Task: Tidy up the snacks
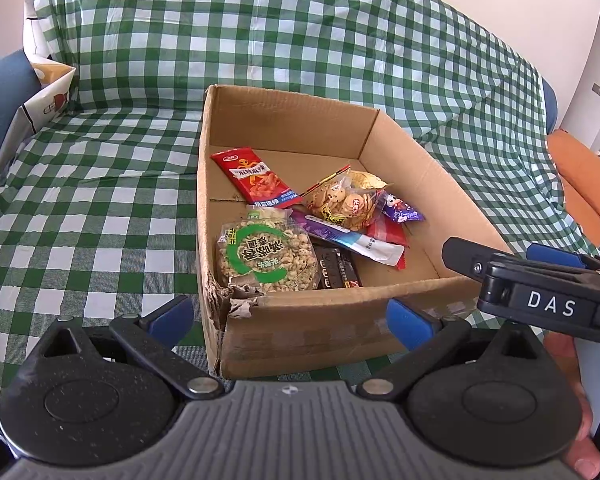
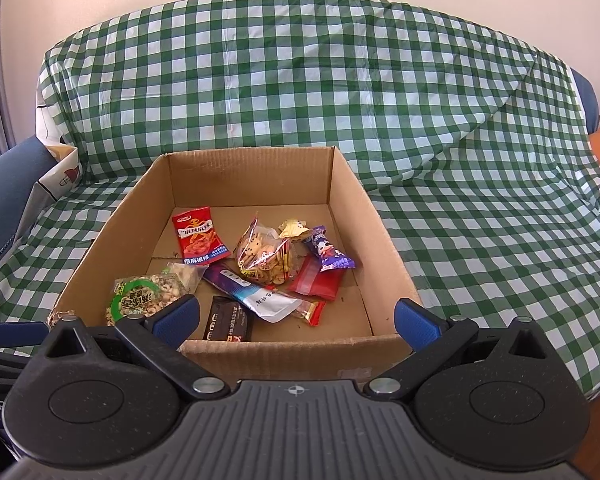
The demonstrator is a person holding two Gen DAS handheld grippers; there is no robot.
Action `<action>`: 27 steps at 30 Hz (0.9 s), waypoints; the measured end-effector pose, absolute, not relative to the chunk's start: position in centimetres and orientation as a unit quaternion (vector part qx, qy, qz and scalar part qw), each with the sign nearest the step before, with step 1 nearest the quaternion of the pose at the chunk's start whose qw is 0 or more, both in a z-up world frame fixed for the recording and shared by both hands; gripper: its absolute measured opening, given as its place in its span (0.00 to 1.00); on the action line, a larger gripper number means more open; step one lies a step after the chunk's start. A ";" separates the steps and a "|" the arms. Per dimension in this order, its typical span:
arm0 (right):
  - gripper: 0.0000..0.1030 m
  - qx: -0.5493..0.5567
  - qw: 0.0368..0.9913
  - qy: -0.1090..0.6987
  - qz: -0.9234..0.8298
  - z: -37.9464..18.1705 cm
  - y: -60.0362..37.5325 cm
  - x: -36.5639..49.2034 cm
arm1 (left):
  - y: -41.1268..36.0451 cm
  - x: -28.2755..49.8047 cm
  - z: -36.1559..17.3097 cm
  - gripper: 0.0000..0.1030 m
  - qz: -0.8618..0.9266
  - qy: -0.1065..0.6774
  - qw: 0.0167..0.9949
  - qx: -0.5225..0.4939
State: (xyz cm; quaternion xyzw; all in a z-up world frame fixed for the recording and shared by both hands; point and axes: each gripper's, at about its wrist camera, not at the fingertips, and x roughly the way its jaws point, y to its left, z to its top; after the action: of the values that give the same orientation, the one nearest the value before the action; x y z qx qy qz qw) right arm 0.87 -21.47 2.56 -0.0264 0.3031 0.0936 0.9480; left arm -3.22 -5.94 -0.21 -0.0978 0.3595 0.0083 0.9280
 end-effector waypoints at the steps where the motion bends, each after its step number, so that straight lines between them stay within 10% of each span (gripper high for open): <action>1: 0.99 -0.026 0.948 0.303 0.094 2.6 -21.5 0.9 | -5.9 -3.2 -0.2 1.00 0.008 0.359 0.928 -0.097; 27: 0.99 -0.027 0.948 0.302 0.092 2.6 -21.2 0.6 | -6.2 -3.3 -0.1 1.00 0.004 0.355 0.930 -0.093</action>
State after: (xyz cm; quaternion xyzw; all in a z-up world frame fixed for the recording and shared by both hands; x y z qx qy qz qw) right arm 0.65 -21.21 2.61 -0.0269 0.3021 0.0925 0.9484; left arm -3.32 -6.17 -0.08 -0.0931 0.3548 0.0037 0.9303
